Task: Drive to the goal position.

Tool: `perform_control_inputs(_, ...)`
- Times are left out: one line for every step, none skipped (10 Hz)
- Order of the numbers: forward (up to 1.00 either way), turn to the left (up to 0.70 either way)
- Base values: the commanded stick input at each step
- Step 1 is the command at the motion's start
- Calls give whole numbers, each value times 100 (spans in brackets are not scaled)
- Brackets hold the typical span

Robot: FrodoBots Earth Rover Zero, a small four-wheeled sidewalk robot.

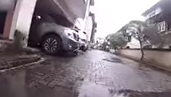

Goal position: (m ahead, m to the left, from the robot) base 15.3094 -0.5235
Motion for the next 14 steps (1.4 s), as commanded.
perform_control_inputs(70, -35)
perform_control_inputs(70, -35)
perform_control_inputs(70, -35)
perform_control_inputs(70, -35)
perform_control_inputs(70, -35)
perform_control_inputs(70, -35)
perform_control_inputs(70, -28)
perform_control_inputs(70, -5)
perform_control_inputs(70, -1)
perform_control_inputs(70, 0)
perform_control_inputs(70, 0)
perform_control_inputs(70, 0)
perform_control_inputs(70, 0)
perform_control_inputs(70, 0)
